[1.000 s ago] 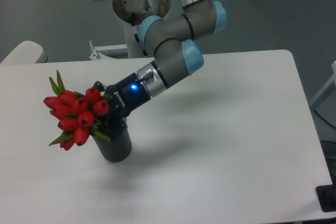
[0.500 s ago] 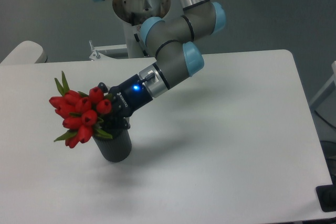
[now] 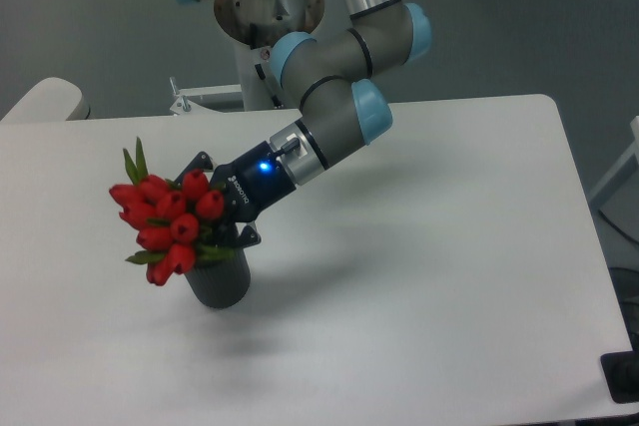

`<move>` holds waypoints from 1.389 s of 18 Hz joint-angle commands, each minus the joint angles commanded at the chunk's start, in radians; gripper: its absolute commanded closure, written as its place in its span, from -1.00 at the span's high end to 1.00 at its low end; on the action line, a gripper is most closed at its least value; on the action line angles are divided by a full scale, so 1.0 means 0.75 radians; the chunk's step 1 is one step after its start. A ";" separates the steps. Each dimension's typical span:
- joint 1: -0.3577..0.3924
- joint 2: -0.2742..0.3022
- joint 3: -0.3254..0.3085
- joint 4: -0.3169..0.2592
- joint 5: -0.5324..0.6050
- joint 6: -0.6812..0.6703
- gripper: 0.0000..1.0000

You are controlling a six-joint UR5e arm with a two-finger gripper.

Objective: Insert the flowers into the vase
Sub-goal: 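Open the gripper to release the tulip stems in the vase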

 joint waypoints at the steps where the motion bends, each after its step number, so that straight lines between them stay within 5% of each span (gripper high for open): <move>1: 0.002 0.000 0.000 0.000 0.000 0.000 1.00; 25: 0.108 0.049 -0.078 0.002 0.022 0.084 1.00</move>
